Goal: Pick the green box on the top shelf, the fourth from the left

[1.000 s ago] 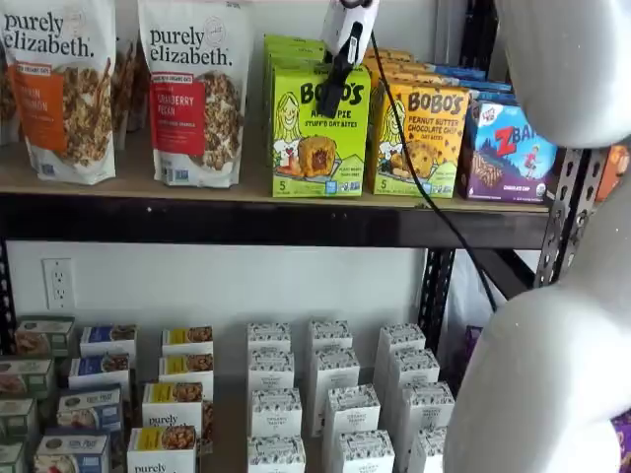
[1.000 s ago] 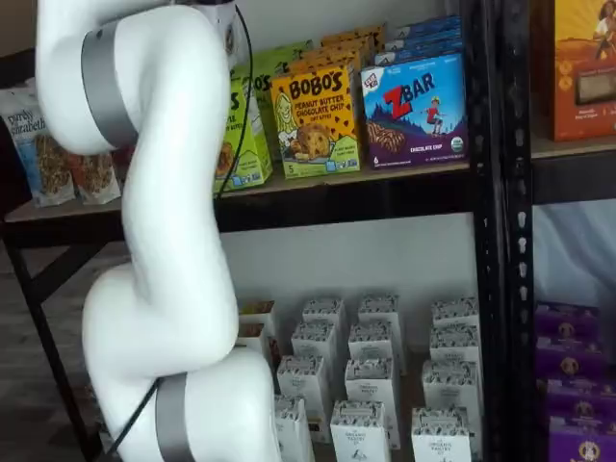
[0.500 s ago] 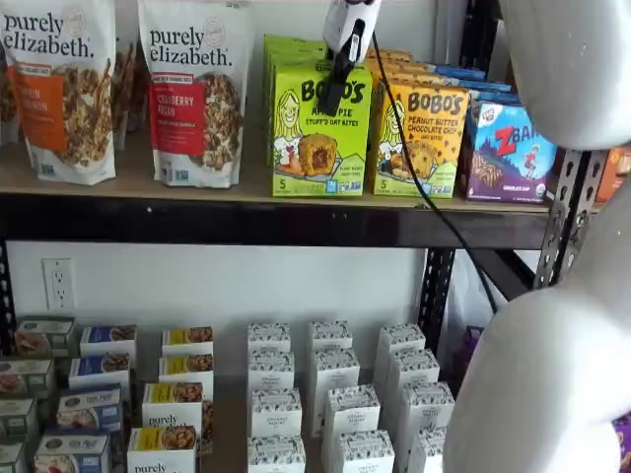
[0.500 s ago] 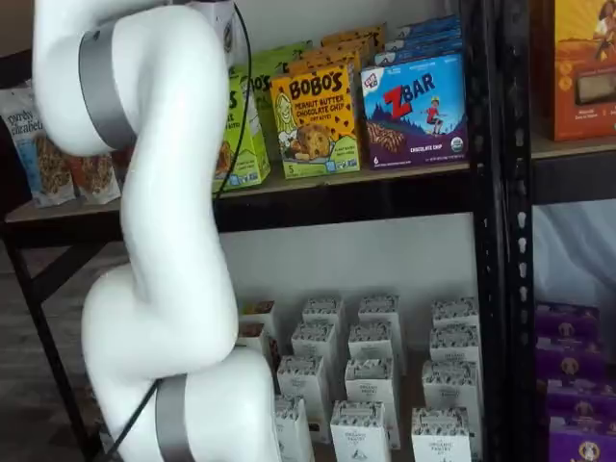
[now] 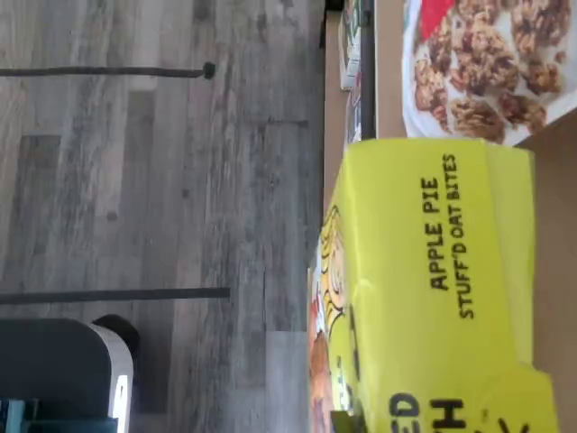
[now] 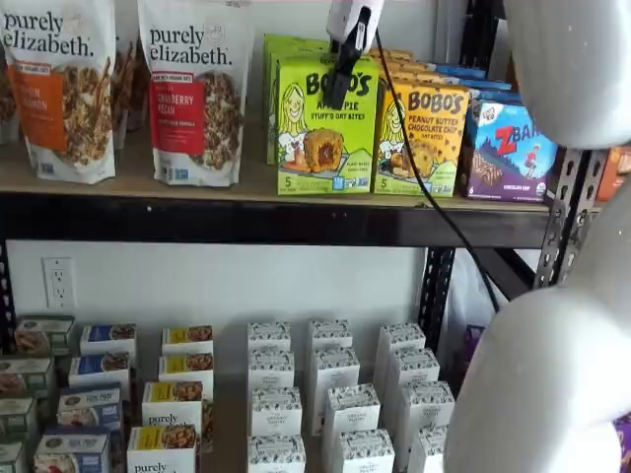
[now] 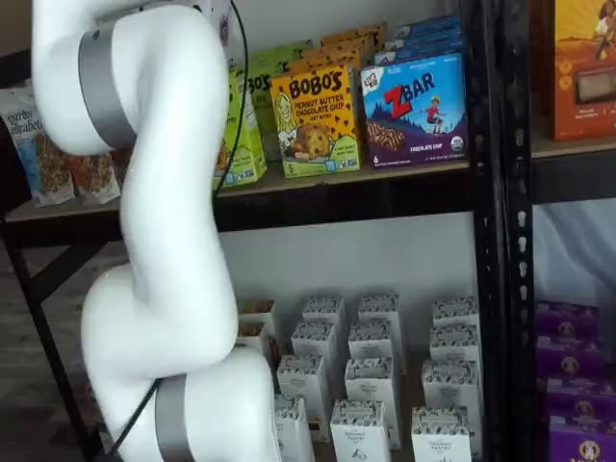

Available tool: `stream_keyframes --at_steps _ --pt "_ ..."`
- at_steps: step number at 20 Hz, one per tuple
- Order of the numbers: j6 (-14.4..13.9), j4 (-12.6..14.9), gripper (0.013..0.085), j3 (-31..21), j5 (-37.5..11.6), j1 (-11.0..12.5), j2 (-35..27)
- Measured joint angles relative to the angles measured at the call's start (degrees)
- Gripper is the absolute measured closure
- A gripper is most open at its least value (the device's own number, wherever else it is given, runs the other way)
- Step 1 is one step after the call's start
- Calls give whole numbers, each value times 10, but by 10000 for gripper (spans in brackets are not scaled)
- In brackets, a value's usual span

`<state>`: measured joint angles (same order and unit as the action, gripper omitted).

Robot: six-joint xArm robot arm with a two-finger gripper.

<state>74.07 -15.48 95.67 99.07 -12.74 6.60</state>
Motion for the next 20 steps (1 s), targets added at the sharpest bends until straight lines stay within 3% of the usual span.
stream_keyframes --at_steps 10,20 --pt "-12 -12 690 -27 28 -5 48" --pt "-11 -6 690 -85 33 -2 115"
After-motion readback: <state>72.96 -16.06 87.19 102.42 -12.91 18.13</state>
